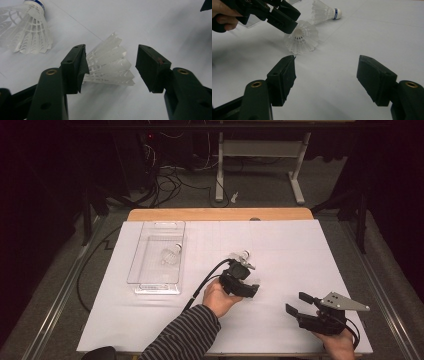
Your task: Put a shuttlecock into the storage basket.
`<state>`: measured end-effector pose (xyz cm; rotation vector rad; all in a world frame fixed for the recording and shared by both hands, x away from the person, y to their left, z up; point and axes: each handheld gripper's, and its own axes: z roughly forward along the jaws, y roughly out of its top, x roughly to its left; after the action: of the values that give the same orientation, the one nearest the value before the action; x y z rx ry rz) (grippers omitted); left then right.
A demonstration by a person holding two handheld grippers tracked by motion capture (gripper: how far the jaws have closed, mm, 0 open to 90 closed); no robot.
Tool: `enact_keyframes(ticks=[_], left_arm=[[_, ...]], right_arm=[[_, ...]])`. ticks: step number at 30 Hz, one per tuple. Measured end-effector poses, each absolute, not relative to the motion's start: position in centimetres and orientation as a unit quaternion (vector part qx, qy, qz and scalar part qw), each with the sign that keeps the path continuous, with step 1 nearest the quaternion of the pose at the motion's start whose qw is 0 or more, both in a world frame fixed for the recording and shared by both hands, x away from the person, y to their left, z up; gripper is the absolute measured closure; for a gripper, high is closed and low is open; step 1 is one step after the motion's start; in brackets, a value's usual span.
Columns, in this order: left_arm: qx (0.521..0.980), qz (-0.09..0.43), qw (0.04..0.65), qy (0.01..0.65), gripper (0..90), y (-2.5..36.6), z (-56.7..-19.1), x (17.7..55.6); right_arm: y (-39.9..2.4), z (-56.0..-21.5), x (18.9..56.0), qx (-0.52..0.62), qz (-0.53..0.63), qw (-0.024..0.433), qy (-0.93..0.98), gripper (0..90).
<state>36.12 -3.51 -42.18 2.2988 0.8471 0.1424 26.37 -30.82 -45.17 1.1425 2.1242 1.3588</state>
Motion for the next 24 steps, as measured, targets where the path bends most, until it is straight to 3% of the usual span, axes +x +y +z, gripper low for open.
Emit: enact_keyframes(ticks=[14,24], left_arm=[[0.886,0.061,0.324,0.325,44.5,-3.72,-42.64,36.16],[0.887,0.062,0.323,0.324,53.3,-3.45,-42.75,36.06]], right_arm=[[-30.82,-45.19,26.37,0.404,0.482,0.186,0.754,31.8],[-30.78,-45.2,26.38,0.405,0.482,0.184,0.755,31.7]])
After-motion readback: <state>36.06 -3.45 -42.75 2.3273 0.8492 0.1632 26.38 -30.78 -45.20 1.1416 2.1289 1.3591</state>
